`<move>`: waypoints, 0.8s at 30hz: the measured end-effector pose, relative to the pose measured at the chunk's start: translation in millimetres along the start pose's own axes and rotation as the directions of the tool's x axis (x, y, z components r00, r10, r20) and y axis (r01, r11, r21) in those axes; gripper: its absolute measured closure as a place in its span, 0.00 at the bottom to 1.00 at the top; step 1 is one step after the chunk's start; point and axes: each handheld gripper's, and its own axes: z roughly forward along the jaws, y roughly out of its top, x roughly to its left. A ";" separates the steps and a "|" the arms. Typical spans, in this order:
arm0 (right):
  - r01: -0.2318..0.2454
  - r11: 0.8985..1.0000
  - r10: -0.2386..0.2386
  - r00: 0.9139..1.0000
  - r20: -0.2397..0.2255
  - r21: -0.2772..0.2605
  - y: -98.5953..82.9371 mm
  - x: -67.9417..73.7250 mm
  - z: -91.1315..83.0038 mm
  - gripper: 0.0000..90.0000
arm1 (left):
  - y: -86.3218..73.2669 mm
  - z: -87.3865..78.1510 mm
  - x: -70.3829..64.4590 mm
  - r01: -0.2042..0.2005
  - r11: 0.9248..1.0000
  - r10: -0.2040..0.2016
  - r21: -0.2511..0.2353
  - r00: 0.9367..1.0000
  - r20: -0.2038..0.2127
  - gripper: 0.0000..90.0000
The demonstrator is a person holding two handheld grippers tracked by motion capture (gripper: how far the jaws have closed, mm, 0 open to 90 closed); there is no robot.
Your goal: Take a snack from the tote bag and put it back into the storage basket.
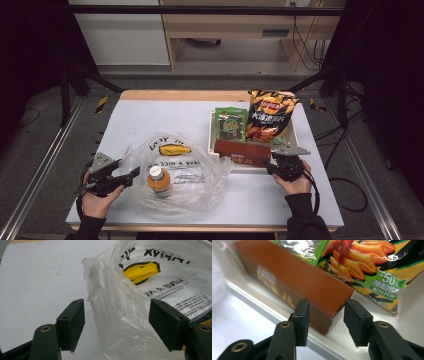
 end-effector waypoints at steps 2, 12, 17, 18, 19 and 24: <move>-0.007 1.000 0.007 1.000 0.001 0.008 -1.2 0.7 3.3 0.64 | -0.1 0.4 -0.4 -0.001 1.000 0.001 0.000 1.000 0.000 0.32; -0.020 0.999 0.021 0.999 0.027 -0.045 -4.0 0.0 10.6 0.67 | -0.5 1.4 -0.7 -0.003 1.000 0.003 0.006 1.000 0.002 0.32; -0.012 0.998 0.015 0.999 0.052 -0.067 -4.8 0.7 14.0 0.71 | -0.6 1.1 0.0 0.000 1.000 0.000 0.002 1.000 0.002 0.32; -0.016 0.997 0.020 0.998 0.054 -0.074 -5.1 0.3 14.2 0.73 | -0.6 1.1 0.0 0.001 1.000 -0.001 0.002 1.000 0.002 0.32; -0.023 0.997 0.027 0.998 0.058 -0.077 -5.5 -0.1 14.4 0.73 | -0.6 1.2 0.0 0.000 1.000 0.000 0.002 1.000 0.002 0.32; -0.030 0.995 0.035 0.998 0.052 -0.096 -6.7 -0.2 16.8 0.75 | -0.4 0.3 0.4 0.001 1.000 -0.001 0.001 1.000 0.000 0.32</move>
